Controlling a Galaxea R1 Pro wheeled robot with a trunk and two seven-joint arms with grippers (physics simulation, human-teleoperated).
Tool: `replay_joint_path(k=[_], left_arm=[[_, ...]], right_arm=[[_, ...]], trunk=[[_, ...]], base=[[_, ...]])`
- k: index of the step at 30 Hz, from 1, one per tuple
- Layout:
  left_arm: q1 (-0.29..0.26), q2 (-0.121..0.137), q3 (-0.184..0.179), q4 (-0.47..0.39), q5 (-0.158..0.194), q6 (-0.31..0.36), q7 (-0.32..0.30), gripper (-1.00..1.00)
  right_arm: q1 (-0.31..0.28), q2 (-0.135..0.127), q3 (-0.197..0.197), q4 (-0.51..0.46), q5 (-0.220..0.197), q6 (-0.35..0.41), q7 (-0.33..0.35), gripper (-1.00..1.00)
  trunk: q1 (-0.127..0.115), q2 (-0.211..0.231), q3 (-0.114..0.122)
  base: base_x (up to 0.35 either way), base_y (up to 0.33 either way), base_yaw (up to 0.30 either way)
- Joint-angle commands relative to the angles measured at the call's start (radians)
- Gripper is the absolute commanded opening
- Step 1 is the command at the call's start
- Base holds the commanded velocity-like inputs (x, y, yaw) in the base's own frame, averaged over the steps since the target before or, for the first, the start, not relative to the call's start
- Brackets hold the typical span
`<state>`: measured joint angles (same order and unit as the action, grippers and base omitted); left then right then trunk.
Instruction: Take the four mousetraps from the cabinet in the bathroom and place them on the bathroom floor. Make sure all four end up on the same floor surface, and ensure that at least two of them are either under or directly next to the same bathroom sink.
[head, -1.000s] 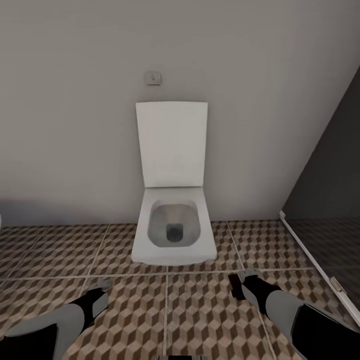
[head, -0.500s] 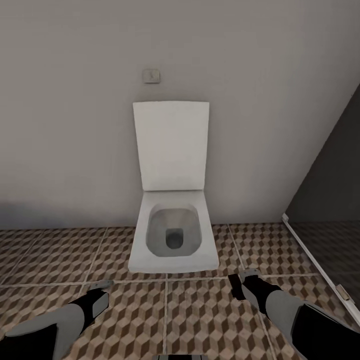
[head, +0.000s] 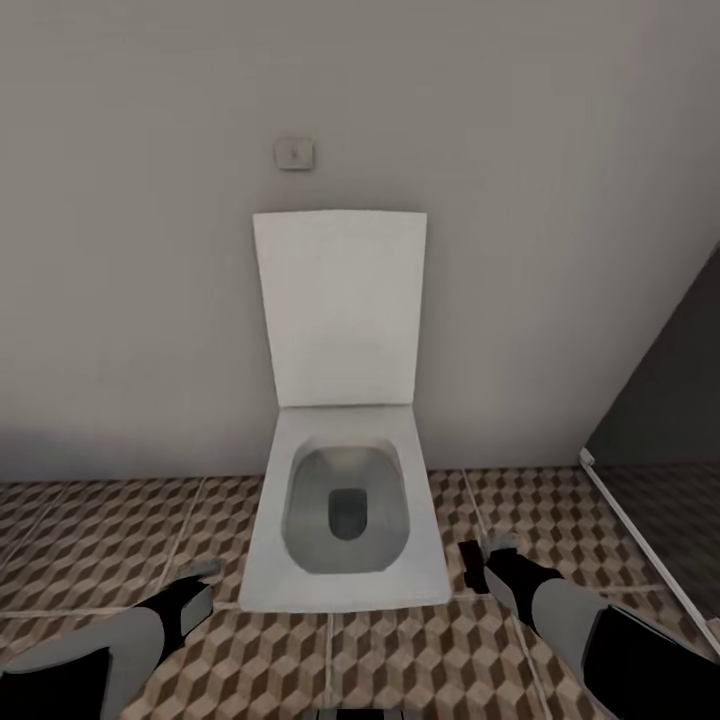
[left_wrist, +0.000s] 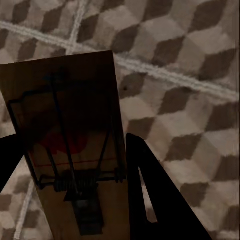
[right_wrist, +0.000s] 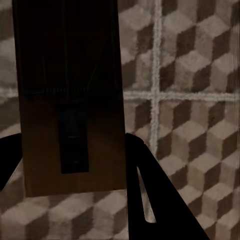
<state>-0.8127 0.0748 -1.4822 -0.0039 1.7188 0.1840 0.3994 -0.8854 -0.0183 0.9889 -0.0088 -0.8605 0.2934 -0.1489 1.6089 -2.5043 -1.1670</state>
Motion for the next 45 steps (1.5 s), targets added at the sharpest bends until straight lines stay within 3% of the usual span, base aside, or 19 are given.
replay_joint_path(k=[1, 5, 7, 10, 16, 21, 25, 31, 42, 45], left_arm=[[-0.002, -0.008, -0.01, -0.002, 0.001, 0.006, 0.002, -1.0], [-0.068, -0.045, -0.012, -0.003, 0.001, 0.027, 0.004, -1.0], [-0.117, -0.043, -0.011, -0.002, 0.002, 0.063, 0.004, -1.0], [-0.187, -0.031, -0.008, -0.004, 0.003, 0.187, 0.001, -1.0], [-0.266, -0.026, -0.008, -0.003, 0.003, 0.253, 0.001, -1.0], [-0.296, -0.001, -0.01, 0.005, 0.003, 0.253, 0.002, -1.0], [-0.294, 0.011, -0.011, 0.004, 0.003, 0.211, 0.0, -1.0], [-0.291, -0.013, -0.012, -0.008, 0.001, 0.104, -0.017, -1.0], [-0.29, -0.021, -0.013, -0.008, 0.001, 0.102, -0.017, -1.0], [-0.29, -0.023, -0.012, -0.009, 0.001, 0.103, -0.016, -1.0]], right_arm=[[-0.003, 0.0, 0.008, -0.001, -0.013, 0.004, -0.018, -1.0], [-0.053, 0.003, 0.003, -0.003, -0.019, 0.011, -0.099, -1.0], [-0.077, 0.003, -0.006, -0.002, -0.022, 0.014, -0.118, -1.0], [-0.119, 0.002, -0.057, 0.0, -0.027, 0.031, -0.139, -1.0], [-0.17, 0.001, -0.133, -0.002, -0.024, 0.145, -0.16, -1.0], [-0.177, 0.002, -0.141, -0.001, -0.023, 0.16, -0.162, -1.0], [-0.177, -0.002, -0.142, -0.001, -0.021, 0.161, -0.162, -1.0], [-0.178, 0.001, -0.138, -0.002, -0.017, 0.163, -0.157, -1.0], [-0.178, 0.004, -0.136, -0.003, -0.017, 0.166, -0.149, -1.0], [-0.178, 0.003, -0.137, -0.003, -0.017, 0.167, -0.147, -1.0]], trunk=[[0.0, 0.0, -0.001], [0.0, 0.0, -0.001], [0.0, 0.0, -0.001], [0.0, 0.0, -0.001], [0.0, 0.0, -0.001], [0.0, 0.0, -0.001], [0.0, 0.0, -0.001], [0.0, 0.0, -0.001], [0.0, 0.0, -0.001], [0.001, -0.001, -0.012]], base=[[0.078, 0.0, 0.0], [0.029, 0.0, 0.0], [0.009, 0.0, 0.0], [0.003, 0.0, 0.0], [0.0, 0.0, 0.0], [0.0, 0.0, 0.0], [0.0, 0.0, 0.0], [0.0, 0.0, 0.0], [0.0, 0.0, 0.0], [0.0, 0.0, 0.0]])
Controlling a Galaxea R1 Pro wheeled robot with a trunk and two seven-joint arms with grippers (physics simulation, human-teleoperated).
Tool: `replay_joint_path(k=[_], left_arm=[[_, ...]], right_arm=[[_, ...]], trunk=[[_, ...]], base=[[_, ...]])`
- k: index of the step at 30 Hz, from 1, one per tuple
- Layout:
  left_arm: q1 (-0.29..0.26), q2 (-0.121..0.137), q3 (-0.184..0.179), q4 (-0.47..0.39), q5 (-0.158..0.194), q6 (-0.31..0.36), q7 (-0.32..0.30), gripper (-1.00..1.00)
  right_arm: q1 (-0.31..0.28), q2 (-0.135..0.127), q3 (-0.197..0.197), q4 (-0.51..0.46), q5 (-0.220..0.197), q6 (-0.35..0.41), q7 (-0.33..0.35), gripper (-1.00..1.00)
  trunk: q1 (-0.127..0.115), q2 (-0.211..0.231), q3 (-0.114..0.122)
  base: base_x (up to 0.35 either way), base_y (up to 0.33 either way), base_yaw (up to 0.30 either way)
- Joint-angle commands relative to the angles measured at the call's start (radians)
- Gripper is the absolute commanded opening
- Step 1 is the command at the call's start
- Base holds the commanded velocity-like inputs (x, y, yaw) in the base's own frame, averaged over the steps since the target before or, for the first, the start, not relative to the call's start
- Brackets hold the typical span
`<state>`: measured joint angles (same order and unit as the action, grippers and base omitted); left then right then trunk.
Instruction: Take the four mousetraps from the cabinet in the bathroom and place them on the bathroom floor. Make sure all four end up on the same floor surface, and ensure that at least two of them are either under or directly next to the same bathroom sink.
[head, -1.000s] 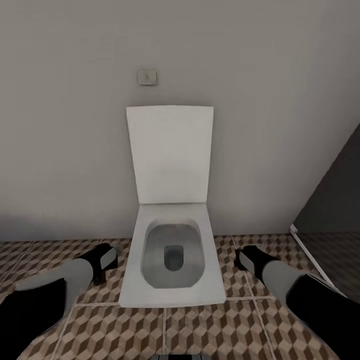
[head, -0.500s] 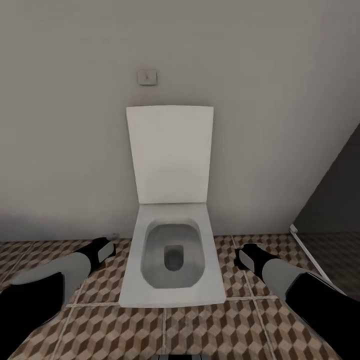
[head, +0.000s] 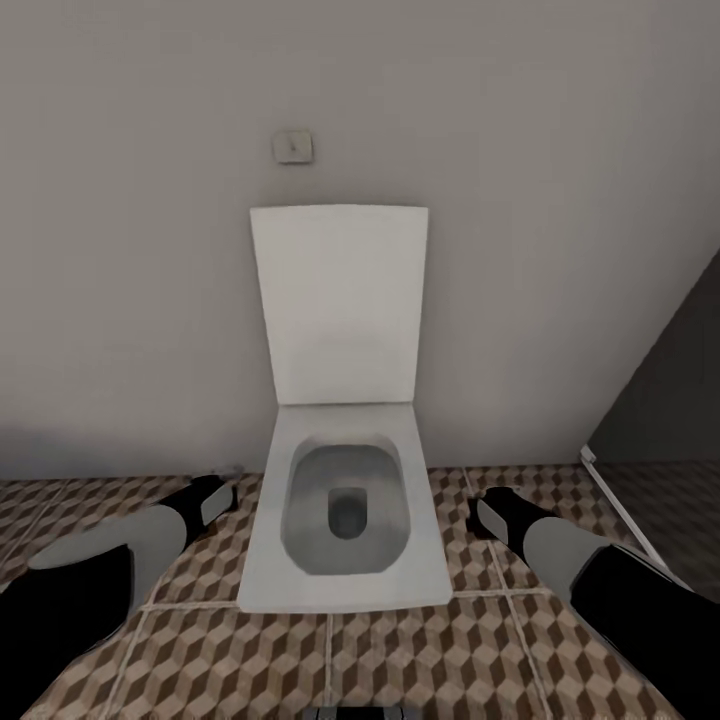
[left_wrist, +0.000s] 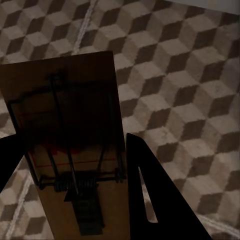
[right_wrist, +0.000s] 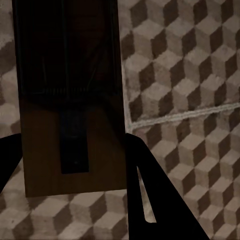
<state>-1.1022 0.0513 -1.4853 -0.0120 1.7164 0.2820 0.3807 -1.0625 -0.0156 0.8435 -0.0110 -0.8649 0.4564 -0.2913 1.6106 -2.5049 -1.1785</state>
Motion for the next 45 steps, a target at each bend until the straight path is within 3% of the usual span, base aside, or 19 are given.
replay_joint_path(k=[1, 9, 16, 25, 34, 45], left_arm=[[-0.001, 0.0, -0.009, -0.001, 0.003, 0.006, 0.004, -1.0], [-0.001, -0.003, -0.009, -0.003, 0.005, 0.009, 0.005, -1.0], [-0.001, -0.005, -0.009, -0.004, 0.005, 0.009, 0.004, -1.0], [0.001, -0.004, -0.007, -0.003, 0.009, 0.008, 0.007, -1.0], [0.001, -0.004, -0.007, -0.003, 0.009, 0.008, 0.007, -1.0], [0.001, -0.005, -0.008, -0.003, 0.009, 0.006, 0.007, -1.0]], right_arm=[[0.0, -0.001, 0.008, -0.001, -0.013, 0.004, -0.003, -1.0], [-0.001, -0.003, 0.01, -0.001, -0.012, 0.003, 0.063, -1.0], [0.001, -0.002, 0.011, -0.001, -0.01, 0.001, 0.072, -1.0], [0.001, -0.001, 0.011, -0.001, -0.009, 0.002, 0.073, -1.0], [0.001, 0.0, 0.012, 0.0, -0.011, 0.002, 0.059, -1.0], [0.001, 0.001, 0.011, 0.002, -0.011, 0.003, -0.006, -1.0]], trunk=[[0.0, -0.001, -0.005], [0.004, -0.003, -0.036], [0.005, -0.003, -0.043], [0.009, -0.005, -0.078], [0.013, -0.007, -0.113], [0.018, -0.01, -0.156]], base=[[0.0, 0.0, 0.0], [0.0, 0.0, 0.0], [0.0, 0.0, 0.0], [0.0, 0.0, 0.0], [0.0, 0.0, 0.0], [0.0, 0.0, 0.0]])
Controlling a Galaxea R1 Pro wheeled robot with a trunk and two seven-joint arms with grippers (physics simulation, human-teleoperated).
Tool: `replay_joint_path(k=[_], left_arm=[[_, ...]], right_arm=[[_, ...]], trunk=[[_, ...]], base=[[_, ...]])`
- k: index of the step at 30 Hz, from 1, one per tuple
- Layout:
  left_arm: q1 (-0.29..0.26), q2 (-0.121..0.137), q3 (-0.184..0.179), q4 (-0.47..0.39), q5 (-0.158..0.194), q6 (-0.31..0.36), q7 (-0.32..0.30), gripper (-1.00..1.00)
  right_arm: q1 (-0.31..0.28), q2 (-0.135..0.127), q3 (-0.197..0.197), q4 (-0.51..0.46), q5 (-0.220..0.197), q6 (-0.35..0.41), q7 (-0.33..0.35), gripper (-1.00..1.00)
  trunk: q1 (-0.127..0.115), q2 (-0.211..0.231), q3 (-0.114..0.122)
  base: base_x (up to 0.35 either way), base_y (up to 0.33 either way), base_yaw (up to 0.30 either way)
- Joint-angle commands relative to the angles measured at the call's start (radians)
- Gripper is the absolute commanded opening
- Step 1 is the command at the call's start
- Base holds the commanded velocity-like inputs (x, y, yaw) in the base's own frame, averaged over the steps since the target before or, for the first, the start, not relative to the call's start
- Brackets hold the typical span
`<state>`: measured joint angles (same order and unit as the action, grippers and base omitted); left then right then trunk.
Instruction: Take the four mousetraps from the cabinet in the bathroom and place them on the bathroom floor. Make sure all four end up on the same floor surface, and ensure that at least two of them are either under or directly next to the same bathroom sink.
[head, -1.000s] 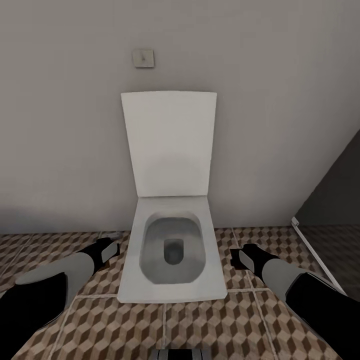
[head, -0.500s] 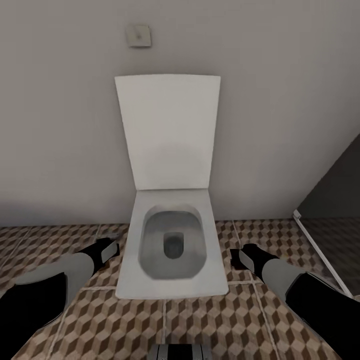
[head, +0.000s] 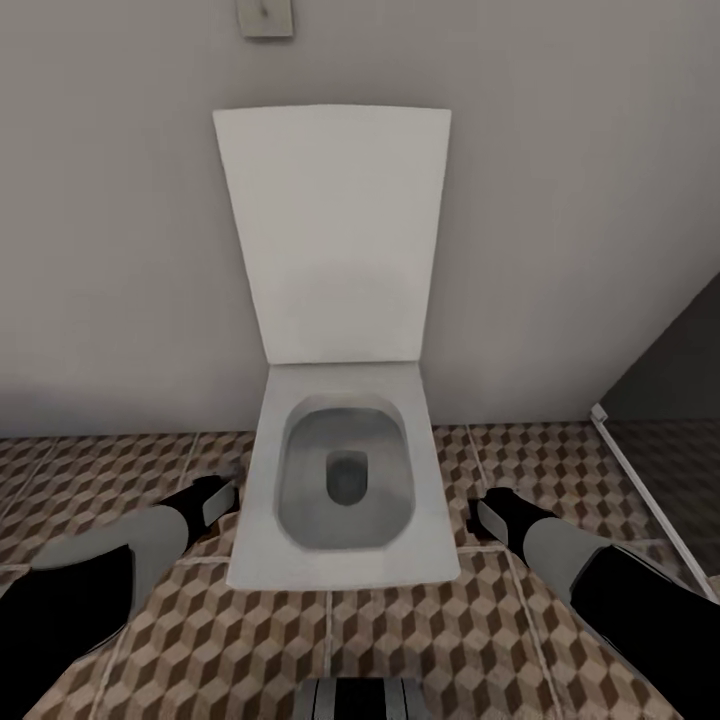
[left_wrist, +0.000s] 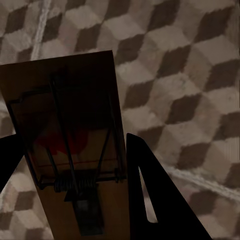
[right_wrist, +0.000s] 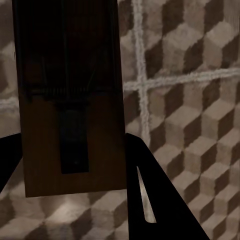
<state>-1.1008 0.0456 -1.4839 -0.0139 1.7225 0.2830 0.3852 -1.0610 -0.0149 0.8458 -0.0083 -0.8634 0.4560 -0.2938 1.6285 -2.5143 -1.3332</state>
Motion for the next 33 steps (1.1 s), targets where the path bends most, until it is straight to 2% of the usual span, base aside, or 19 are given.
replay_joint_path(k=[1, 22, 29, 33], left_arm=[[-0.001, 0.0, -0.009, -0.001, 0.003, 0.005, 0.003, -1.0], [0.003, 0.011, -0.007, 0.013, 0.004, -0.005, 0.004, -1.0], [0.005, 0.013, -0.007, 0.015, 0.003, -0.007, 0.003, -1.0], [0.005, 0.024, -0.008, 0.017, 0.003, -0.008, 0.004, -1.0]], right_arm=[[0.0, 0.0, 0.009, -0.001, -0.012, 0.003, -0.004, -1.0], [0.0, -0.002, 0.01, -0.002, -0.008, -0.001, -0.005, -1.0], [0.0, -0.002, 0.012, -0.002, -0.008, -0.074, -0.001, -1.0], [0.0, -0.004, 0.012, -0.002, -0.008, -0.089, 0.003, -1.0]], trunk=[[0.0, -0.001, -0.005], [0.01, -0.006, -0.086], [0.013, -0.007, -0.113], [0.013, -0.007, -0.113]], base=[[0.0, 0.0, 0.0], [0.0, 0.0, 0.0], [0.0, 0.0, 0.0], [0.0, 0.0, 0.0]])
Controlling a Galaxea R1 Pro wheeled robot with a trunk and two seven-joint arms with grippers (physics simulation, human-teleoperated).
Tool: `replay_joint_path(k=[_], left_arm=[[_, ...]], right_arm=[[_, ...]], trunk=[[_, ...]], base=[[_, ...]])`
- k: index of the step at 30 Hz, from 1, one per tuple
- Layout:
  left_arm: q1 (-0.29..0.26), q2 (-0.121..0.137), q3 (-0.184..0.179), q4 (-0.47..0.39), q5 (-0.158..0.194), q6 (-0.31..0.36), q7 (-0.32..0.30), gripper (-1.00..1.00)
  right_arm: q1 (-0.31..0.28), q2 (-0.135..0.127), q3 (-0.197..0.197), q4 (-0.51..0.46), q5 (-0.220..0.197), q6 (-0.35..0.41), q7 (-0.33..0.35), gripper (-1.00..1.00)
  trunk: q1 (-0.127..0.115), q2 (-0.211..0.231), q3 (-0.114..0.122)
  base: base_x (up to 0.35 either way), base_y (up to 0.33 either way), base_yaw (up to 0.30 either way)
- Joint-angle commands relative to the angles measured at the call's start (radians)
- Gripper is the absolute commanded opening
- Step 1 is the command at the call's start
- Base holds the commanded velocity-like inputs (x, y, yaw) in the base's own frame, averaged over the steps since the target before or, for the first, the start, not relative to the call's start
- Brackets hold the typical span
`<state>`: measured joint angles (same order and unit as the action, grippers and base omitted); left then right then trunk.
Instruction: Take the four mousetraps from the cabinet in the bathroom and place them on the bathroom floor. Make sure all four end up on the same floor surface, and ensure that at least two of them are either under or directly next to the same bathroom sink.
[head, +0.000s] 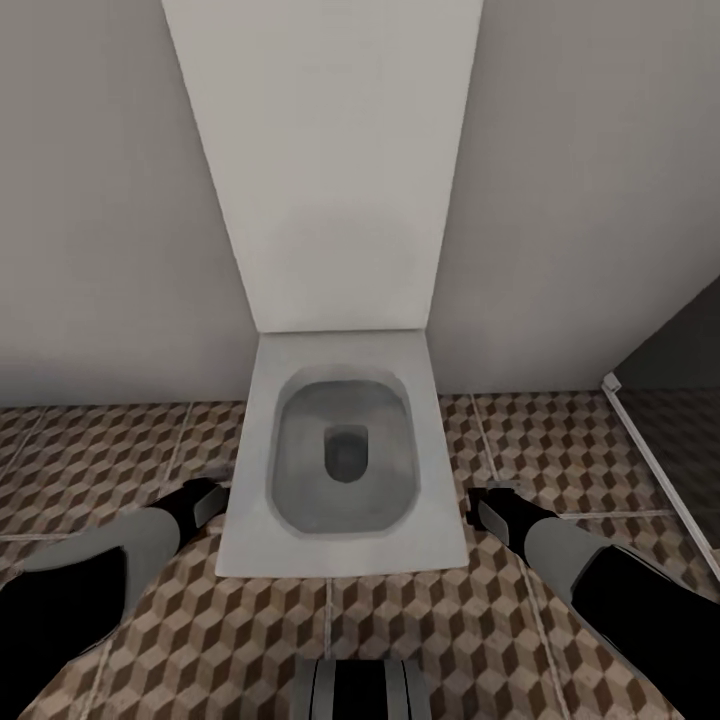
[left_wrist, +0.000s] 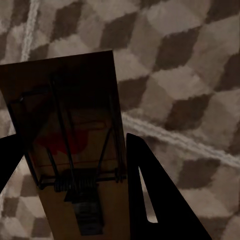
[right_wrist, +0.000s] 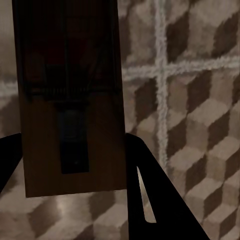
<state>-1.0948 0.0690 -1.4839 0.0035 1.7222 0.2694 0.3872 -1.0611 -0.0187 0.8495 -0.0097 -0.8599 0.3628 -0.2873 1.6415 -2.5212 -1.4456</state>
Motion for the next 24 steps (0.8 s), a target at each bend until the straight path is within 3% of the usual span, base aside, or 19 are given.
replay_joint_path(k=[1, 7, 15, 21, 24], left_arm=[[-0.001, 0.004, -0.008, -0.001, 0.004, 0.006, 0.002, -1.0], [0.0, 0.02, -0.008, 0.0, 0.003, 0.005, 0.002, -1.0], [0.0, 0.021, -0.009, 0.001, 0.002, 0.006, 0.002, -1.0], [0.0, 0.024, -0.009, 0.001, 0.002, 0.005, 0.002, -1.0], [0.0, 0.024, -0.009, 0.001, 0.002, 0.005, 0.002, -1.0]], right_arm=[[0.0, 0.0, 0.009, -0.001, -0.011, 0.003, -0.003, -1.0], [0.0, -0.002, 0.009, -0.001, -0.01, 0.0, 0.0, -1.0], [0.0, -0.004, 0.01, -0.002, -0.01, -0.003, 0.0, -1.0], [0.0, -0.003, 0.01, -0.001, -0.01, -0.026, 0.0, -1.0], [0.0, -0.003, 0.01, -0.001, -0.011, -0.029, 0.0, -1.0]], trunk=[[0.0, 0.0, -0.001], [0.0, 0.0, -0.001], [0.003, -0.002, -0.032], [0.003, -0.002, -0.032], [0.005, -0.003, -0.043]], base=[[0.0, 0.0, 0.0], [0.0, 0.0, 0.0], [0.0, 0.0, 0.0], [0.0, 0.0, 0.0], [0.0, 0.0, 0.0]])
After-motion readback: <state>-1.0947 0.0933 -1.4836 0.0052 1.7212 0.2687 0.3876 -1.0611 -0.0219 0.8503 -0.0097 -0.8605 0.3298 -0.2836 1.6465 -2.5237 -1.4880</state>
